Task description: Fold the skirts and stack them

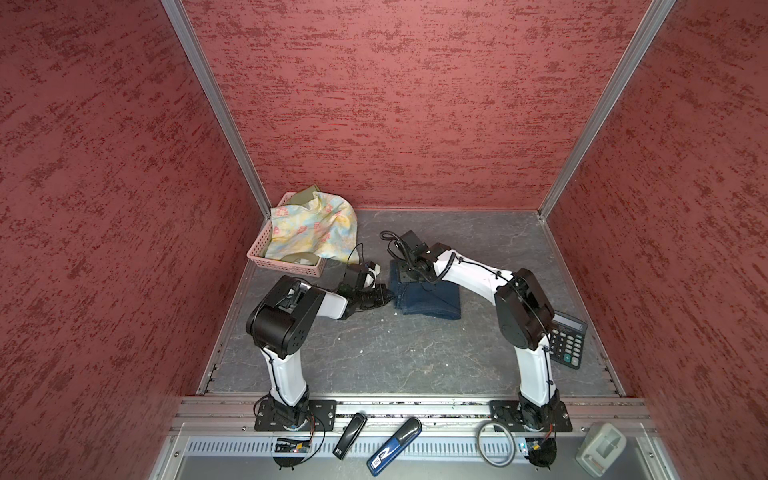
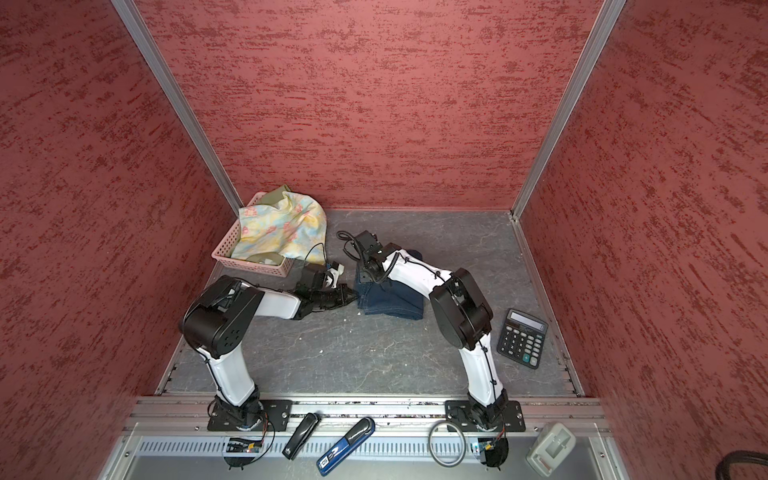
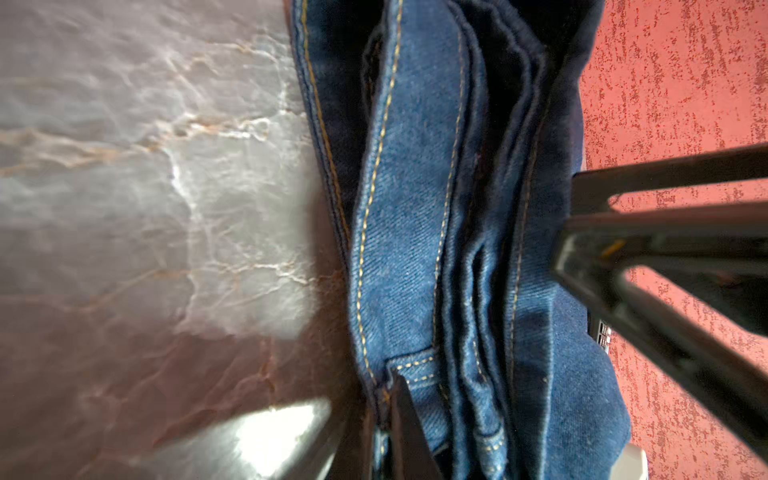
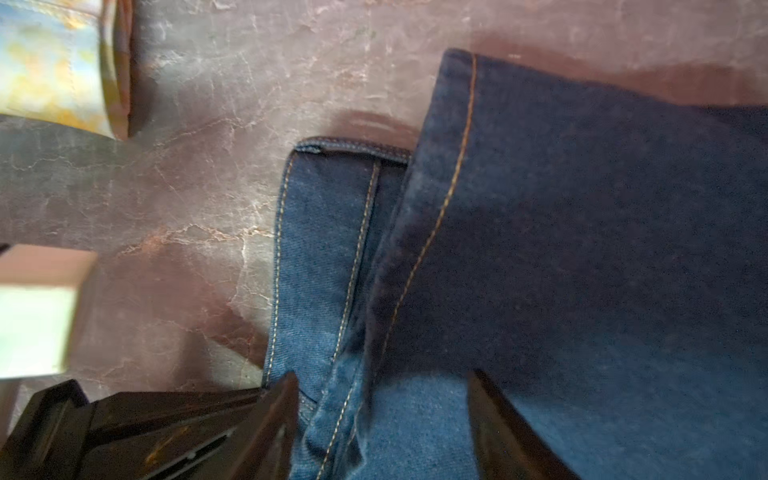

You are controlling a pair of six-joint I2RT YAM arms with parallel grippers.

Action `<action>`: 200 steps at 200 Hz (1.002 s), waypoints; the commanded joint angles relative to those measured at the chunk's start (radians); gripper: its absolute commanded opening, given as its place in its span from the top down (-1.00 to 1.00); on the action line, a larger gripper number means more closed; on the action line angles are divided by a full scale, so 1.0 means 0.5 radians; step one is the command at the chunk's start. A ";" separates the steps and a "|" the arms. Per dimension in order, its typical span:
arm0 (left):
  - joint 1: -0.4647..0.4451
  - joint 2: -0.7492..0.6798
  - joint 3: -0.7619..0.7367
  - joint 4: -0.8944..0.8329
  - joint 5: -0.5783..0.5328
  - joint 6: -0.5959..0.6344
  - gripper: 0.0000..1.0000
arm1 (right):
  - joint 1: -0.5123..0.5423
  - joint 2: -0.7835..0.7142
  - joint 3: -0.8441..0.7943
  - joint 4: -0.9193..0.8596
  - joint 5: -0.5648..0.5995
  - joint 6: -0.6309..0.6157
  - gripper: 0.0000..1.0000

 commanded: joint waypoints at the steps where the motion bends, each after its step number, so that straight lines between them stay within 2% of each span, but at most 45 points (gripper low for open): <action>1: 0.014 0.080 -0.070 -0.126 -0.011 -0.012 0.85 | 0.003 0.060 0.108 -0.063 0.052 0.011 -0.38; 33: 0.017 0.088 -0.075 -0.117 0.001 -0.015 0.86 | 0.003 0.148 0.119 -0.166 0.143 0.062 -0.36; 90: 0.021 0.115 -0.062 -0.121 -0.001 -0.003 0.86 | 0.003 0.315 0.134 -0.238 0.153 0.116 -0.37; 114: 0.019 0.113 -0.068 -0.120 -0.015 -0.002 0.88 | 0.003 0.316 0.116 -0.233 0.151 0.135 0.06; 139: 0.013 0.101 -0.069 -0.144 -0.045 0.021 0.88 | -0.002 0.233 0.070 -0.158 0.178 0.122 0.64; 158: 0.005 0.091 -0.063 -0.165 -0.059 0.037 0.89 | -0.027 0.141 -0.018 0.006 0.086 0.088 0.99; 200: -0.001 0.081 -0.074 -0.160 -0.066 0.035 0.89 | -0.096 -0.078 -0.202 0.253 -0.071 0.004 1.00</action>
